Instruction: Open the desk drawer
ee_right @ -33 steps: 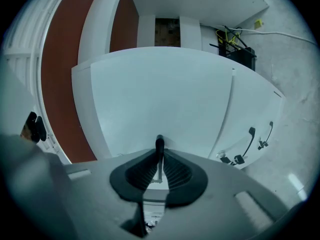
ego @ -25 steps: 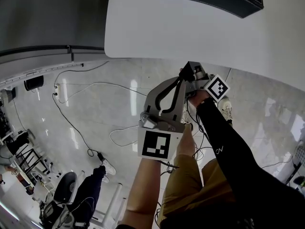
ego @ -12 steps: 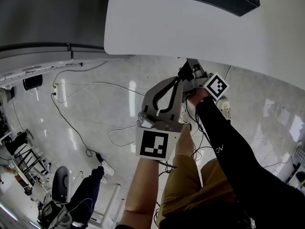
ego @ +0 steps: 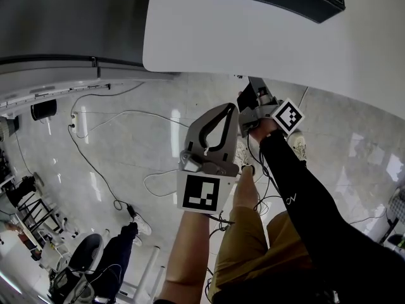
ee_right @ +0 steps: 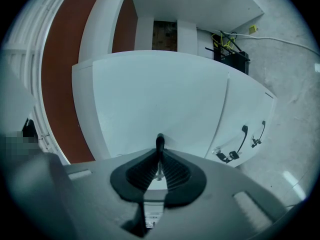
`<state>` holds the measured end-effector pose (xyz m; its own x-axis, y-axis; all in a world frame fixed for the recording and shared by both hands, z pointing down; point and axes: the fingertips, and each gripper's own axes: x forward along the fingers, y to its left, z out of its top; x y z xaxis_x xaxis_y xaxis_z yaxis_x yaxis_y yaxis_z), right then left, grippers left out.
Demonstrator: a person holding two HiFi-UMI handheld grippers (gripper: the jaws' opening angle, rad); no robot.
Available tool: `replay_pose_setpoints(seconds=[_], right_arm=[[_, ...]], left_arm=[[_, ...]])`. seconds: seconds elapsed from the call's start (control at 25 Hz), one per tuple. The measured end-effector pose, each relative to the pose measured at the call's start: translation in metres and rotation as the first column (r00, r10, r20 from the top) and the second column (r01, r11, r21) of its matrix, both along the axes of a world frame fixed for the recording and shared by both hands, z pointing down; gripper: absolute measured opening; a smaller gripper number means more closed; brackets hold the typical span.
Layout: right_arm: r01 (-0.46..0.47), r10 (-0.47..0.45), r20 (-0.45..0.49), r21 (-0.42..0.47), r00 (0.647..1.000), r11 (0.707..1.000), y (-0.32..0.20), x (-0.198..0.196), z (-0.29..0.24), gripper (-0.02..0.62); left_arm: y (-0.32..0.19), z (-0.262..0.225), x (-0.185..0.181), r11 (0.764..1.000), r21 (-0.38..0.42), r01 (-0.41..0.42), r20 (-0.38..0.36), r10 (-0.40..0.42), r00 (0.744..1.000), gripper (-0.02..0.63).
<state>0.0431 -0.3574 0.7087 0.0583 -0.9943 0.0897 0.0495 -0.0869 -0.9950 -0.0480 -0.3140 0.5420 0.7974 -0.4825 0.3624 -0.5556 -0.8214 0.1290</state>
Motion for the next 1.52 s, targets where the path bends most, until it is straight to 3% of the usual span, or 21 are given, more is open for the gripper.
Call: replay_pose_setpoints(seconds=[0.52,1.52], right_arm=[[0.014,-0.014,0.017,-0.027,1.0,1.0,0.026,-0.027,0.005,0.026],[0.032,-0.03,0.035,-0.066,0.999,0.997,0.04,-0.038,0.0,0.026]], left_arm=[[0.0,0.002,-0.016,0.999,-0.016,0.03,-0.019,-0.03,0.999,0.009],[-0.011,-0.002,-0.026,0.998,-0.023,0.063,-0.022,-0.063,0.998,0.009]])
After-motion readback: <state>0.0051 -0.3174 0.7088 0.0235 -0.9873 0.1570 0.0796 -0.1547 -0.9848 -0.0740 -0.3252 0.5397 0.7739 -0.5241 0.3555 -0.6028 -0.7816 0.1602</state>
